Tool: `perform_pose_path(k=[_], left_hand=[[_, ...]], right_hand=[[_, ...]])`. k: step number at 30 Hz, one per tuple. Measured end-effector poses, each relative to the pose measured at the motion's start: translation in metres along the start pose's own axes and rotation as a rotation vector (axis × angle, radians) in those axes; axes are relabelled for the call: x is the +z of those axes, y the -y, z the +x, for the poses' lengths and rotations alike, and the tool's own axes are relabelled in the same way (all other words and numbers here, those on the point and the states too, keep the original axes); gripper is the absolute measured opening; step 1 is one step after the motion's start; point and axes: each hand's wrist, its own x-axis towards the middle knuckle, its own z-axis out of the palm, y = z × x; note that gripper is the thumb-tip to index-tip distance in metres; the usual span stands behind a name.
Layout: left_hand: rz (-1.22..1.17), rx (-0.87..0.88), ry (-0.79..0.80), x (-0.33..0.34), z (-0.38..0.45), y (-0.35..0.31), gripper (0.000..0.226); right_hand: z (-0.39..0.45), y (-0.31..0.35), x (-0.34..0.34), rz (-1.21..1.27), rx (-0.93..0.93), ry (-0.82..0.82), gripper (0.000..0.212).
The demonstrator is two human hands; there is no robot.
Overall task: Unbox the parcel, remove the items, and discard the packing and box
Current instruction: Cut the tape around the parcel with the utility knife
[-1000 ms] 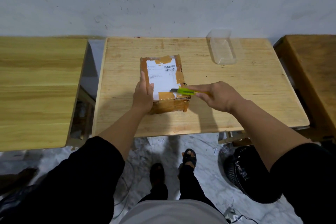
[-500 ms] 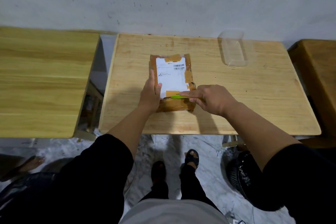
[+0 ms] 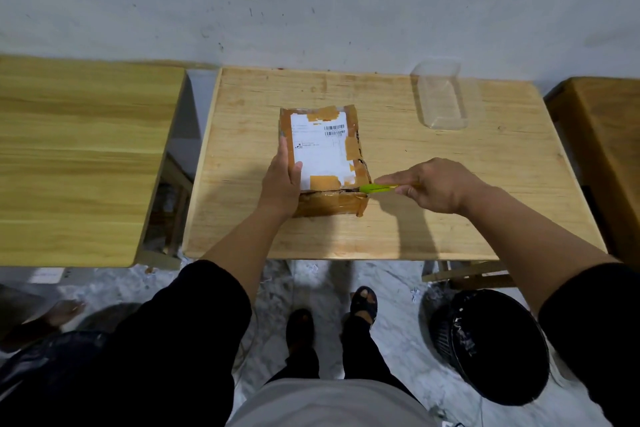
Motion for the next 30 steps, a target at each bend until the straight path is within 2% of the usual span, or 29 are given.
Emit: perform_pose_path(k=[2, 5, 13, 16, 19, 24, 30], left_hand=[[-0.001, 0.009, 0.006, 0.000, 0.000, 0.001, 0.057], [-0.004, 0.016, 0.015, 0.000, -0.001, 0.003, 0.056], [-0.026, 0.006, -0.004, 0.002, -0.001, 0.005, 0.057], [-0.043, 0.008, -0.012, 0.002, -0.001, 0.005, 0.057], [-0.040, 0.014, -0.016, 0.003, -0.001, 0.005, 0.057], [-0.045, 0.024, -0.016, 0.004, 0.000, 0.006, 0.058], [-0.048, 0.023, -0.021, 0.005, 0.000, 0.009, 0.058]], right_hand=[[-0.005, -0.004, -0.006, 0.329, 0.053, 0.002, 0.034], [-0.010, -0.001, -0.007, 0.894, 0.172, -0.091, 0.032], [0.023, 0.061, 0.056, 1.401, 0.588, -0.433, 0.034], [0.033, 0.071, 0.057, 1.488, 0.681, -0.485, 0.034], [0.037, 0.072, 0.056, 1.527, 0.693, -0.463, 0.033], [0.026, 0.067, 0.060, 1.577, 0.527, -0.362, 0.039], [0.016, 0.068, 0.061, 1.703, 0.426, -0.289, 0.047]])
